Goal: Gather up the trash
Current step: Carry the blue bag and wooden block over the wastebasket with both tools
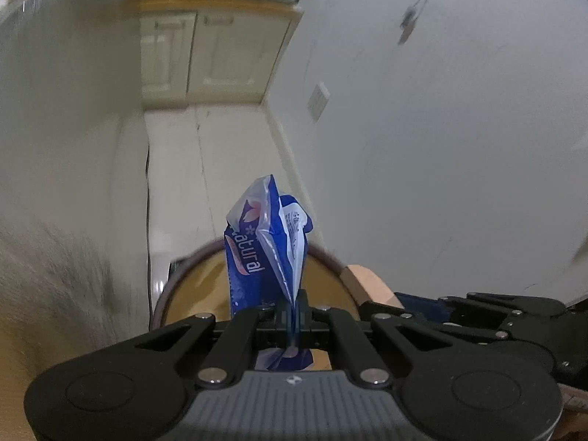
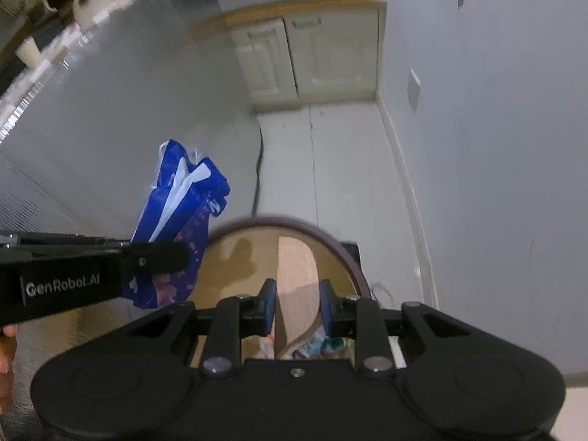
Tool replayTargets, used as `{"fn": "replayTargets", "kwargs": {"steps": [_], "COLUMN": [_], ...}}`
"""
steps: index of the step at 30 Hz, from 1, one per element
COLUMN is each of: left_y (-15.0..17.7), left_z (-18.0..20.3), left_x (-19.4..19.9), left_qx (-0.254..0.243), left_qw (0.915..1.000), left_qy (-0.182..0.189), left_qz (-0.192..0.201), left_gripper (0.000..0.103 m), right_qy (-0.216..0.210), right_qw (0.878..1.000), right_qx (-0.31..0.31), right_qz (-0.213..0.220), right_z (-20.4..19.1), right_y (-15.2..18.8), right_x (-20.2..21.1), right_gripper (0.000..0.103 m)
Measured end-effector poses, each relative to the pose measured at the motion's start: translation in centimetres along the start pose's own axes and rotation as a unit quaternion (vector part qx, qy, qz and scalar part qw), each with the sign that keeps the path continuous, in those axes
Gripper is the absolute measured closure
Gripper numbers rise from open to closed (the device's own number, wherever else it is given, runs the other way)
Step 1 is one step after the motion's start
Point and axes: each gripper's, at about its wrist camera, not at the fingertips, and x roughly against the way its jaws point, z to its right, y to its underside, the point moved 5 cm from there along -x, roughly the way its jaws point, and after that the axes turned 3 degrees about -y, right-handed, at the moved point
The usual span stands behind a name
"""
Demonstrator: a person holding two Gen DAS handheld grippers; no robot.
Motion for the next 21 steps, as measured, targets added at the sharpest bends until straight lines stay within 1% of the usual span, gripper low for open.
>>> {"fn": "replayTargets", "kwargs": {"steps": [9,13,15,21], "left_y": [1.5,1.9,2.1,2.9], "left_z": [-3.1,-3.3,-3.2,-3.3], "left_x": [-4.8,-6.0,-6.3,-7.2], "left_qx": [0.054,0.058,0.06,0.06], "left_qw": [0.9965,0.9949,0.9944,0.9929], "left_qy": [-0.013,-0.014,-0.009,-0.011], "left_qz": [-0.062,-0.082,-0.087,-0.102], "left_gripper": [0.102,0.102,0.102,0.101], "right_qy": [-0.005,-0.007,-0.007,-0.01], "right_qw": [0.997,0.996,0.995,0.993], "right_qx": [-0.01,-0.01,-0.011,-0.012], "right_qz": [-0.071,-0.093,-0.1,-0.119], "right_z": [0.4,0.0,0.0,-0.1], "right_y": [1.9,2.6,2.8,2.7], "right_x": [-5.1,-6.7,-7.4,-8.9], "right_gripper": [0.078,0.078,0.078,0.078]}}
